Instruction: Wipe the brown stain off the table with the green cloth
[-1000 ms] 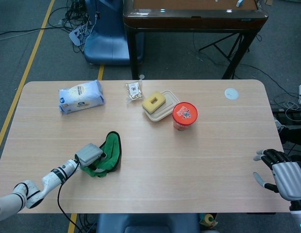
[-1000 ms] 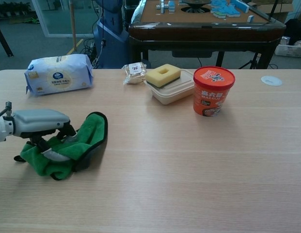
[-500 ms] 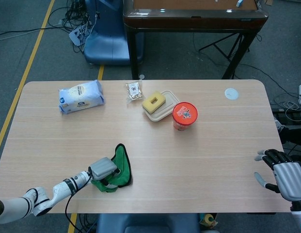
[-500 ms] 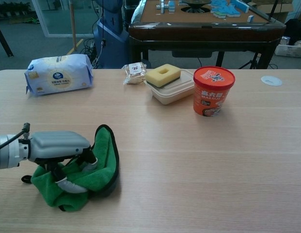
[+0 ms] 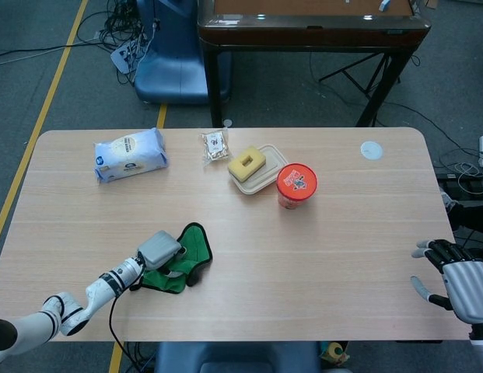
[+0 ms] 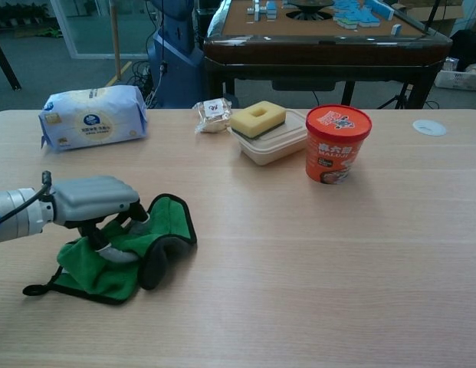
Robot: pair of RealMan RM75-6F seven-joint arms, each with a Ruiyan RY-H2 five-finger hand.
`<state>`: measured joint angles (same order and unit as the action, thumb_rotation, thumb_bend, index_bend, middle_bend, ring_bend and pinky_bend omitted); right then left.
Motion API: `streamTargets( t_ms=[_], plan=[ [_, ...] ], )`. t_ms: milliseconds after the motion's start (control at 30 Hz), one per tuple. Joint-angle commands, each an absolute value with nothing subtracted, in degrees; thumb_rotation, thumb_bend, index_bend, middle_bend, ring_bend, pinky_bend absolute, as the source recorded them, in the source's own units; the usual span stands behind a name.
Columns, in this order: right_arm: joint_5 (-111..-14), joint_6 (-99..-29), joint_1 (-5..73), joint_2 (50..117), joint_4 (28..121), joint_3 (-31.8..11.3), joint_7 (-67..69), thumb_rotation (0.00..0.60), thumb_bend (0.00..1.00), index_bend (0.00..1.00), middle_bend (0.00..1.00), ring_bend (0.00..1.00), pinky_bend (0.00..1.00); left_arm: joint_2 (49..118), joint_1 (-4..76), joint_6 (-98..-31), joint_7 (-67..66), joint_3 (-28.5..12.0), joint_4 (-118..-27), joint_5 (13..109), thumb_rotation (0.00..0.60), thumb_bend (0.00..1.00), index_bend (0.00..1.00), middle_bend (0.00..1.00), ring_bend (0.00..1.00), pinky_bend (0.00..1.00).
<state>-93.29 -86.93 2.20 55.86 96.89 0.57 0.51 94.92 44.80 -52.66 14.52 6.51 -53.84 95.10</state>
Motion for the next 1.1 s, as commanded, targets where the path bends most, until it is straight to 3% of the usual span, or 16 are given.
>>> streamTargets(
  t_ms=[33, 467, 767, 1100],
  plan=[
    [-93.3, -87.0, 2.2, 55.8, 96.8, 0.5, 0.7, 0.600, 0.37, 0.38, 0.31, 0.23, 0.26, 95.9, 44.2, -53.2, 15.4, 5.4, -50.6, 93.7, 0.600, 0.25, 0.66, 0.66, 0.67, 0.96],
    [-93.5, -86.7, 2.4, 55.9, 96.4, 0.5, 1.2, 0.600, 0.37, 0.38, 0.31, 0.23, 0.26, 99.7, 42.5, -55.1, 14.9, 3.9, -36.1, 91.9, 0.600, 0.25, 0.66, 0.67, 0.67, 0.96],
    [-93.5, -86.5, 2.6, 55.8, 96.9, 0.4, 0.7, 0.600, 0.37, 0.38, 0.31, 0.23, 0.26, 99.7, 42.6, -56.8, 17.6, 7.4, -40.7, 95.9, 0.600, 0.25, 0.66, 0.67, 0.67, 0.96],
    [-93.6, -87.0, 2.2, 55.7, 96.9, 0.5, 0.8, 0.600, 0.37, 0.38, 0.31, 0.23, 0.26, 97.8, 43.6, -57.4, 17.5, 9.8, -51.7, 99.1, 0.600, 0.25, 0.66, 0.67, 0.66, 0.96]
  ],
)
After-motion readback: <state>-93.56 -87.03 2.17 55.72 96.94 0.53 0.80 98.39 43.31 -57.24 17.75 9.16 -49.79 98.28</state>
